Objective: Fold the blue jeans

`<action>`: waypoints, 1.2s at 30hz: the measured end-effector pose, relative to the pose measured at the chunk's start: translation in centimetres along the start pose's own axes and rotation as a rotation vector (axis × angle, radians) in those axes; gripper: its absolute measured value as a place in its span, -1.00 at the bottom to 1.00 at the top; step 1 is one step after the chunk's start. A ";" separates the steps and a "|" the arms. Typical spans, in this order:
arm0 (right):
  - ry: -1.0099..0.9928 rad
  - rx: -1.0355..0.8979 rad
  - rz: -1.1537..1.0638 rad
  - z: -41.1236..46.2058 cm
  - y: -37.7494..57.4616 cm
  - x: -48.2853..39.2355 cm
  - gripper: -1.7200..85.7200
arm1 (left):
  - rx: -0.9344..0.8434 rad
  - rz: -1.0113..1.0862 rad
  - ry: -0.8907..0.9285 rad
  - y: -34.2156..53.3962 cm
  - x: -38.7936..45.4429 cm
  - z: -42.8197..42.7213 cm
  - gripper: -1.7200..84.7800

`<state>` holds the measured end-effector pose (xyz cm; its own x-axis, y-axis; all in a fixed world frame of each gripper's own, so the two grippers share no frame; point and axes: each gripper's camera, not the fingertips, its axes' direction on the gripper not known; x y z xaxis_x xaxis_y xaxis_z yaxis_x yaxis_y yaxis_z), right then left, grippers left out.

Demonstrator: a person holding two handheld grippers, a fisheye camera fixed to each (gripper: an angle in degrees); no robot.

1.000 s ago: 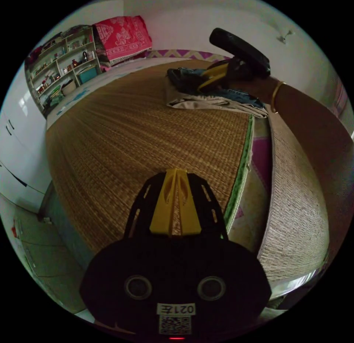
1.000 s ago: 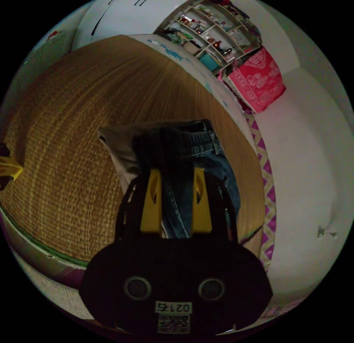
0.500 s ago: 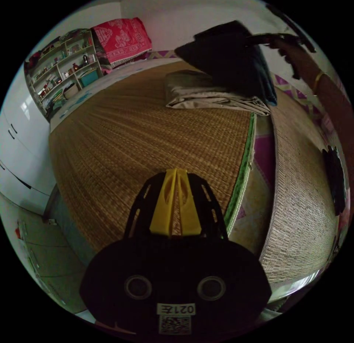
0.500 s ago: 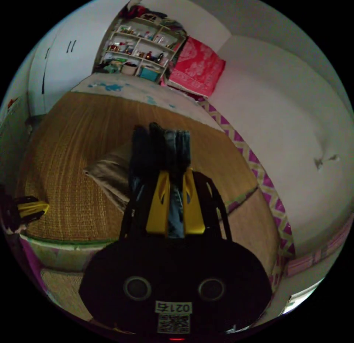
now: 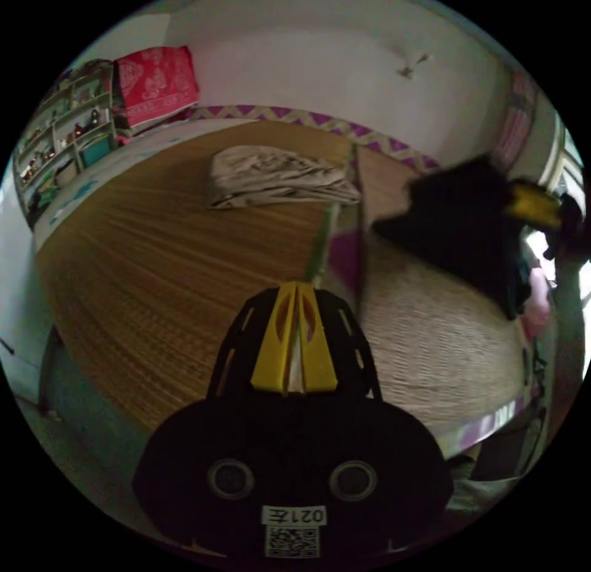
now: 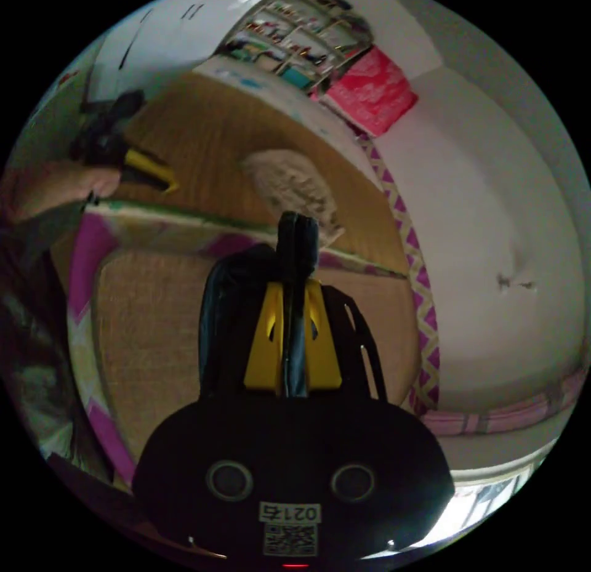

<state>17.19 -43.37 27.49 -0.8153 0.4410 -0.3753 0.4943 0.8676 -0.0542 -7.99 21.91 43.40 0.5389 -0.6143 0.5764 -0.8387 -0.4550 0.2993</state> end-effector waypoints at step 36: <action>-0.102 0.339 1.464 -36.8 60.7 48.4 -0.84 | -0.199 0.229 0.077 5.9 23.5 11.3 -0.91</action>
<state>-3.37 39.04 40.14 0.4635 0.8159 -0.3457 0.8855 -0.4121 0.2146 0.64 -2.48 50.06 0.3334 -0.6321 0.6995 -0.9404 -0.1704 0.2942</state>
